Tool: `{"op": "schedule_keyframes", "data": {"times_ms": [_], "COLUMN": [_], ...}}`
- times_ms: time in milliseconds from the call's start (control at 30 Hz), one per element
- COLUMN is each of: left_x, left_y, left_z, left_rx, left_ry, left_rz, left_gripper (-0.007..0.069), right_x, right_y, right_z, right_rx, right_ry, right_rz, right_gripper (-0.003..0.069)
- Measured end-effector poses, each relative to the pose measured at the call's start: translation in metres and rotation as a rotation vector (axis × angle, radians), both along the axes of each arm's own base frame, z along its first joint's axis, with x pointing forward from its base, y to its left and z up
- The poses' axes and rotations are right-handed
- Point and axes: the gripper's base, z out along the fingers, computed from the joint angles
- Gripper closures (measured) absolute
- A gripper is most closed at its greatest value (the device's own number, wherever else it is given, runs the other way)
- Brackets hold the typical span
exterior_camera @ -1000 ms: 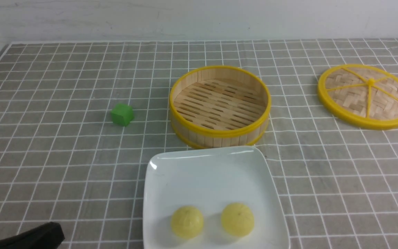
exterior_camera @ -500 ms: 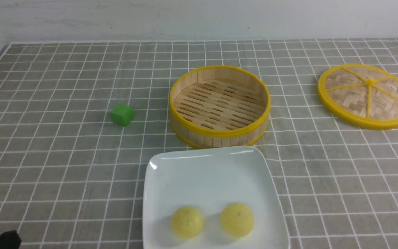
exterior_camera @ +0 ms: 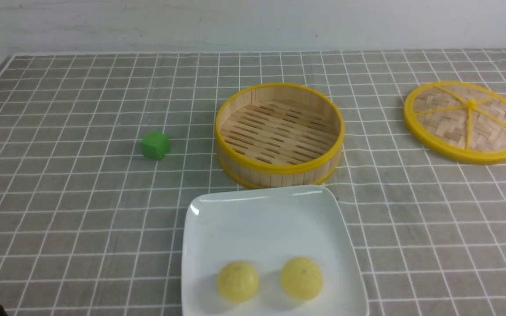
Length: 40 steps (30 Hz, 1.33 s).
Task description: Put the steamed buns into the plate on the grey tablecloth.
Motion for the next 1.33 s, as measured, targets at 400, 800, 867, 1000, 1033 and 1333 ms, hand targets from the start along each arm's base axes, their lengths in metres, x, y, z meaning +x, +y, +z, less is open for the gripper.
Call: {"op": "schedule_keyframes", "data": {"times_ms": [400,800,867,1000,1033,1333], "left_x": [0.0000,0.0000,0.0000,0.0000,0.0000,0.0000], "left_y": [0.0000,0.0000,0.0000,0.0000,0.0000,0.0000], "left_z": [-0.0001,-0.0001,-0.0001,-0.0001,-0.0001,-0.0001], "left_rx": [0.000,0.001,0.001,0.001,0.001,0.001], "left_ry": [0.001,0.001,0.001,0.001,0.001,0.001], "left_rz": [0.000,0.000,0.000,0.000,0.000,0.000], "left_gripper": [0.0554,0.0545,0.0538,0.0534,0.0533,0.0521], "right_x": [0.0000,0.0000,0.0000,0.0000,0.0000,0.0000], "right_y": [0.0000,0.0000,0.0000,0.0000,0.0000,0.0000], "right_z": [0.0000,0.0000,0.0000,0.0000,0.0000,0.0000], "right_rx": [0.000,0.000,0.000,0.000,-0.001,0.000], "right_ry": [0.000,0.000,0.000,0.000,0.000,0.000], "right_rz": [0.000,0.000,0.000,0.000,0.000,0.000], "right_gripper": [0.0477,0.0475,0.0473,0.0470,0.0469,0.0456]}}
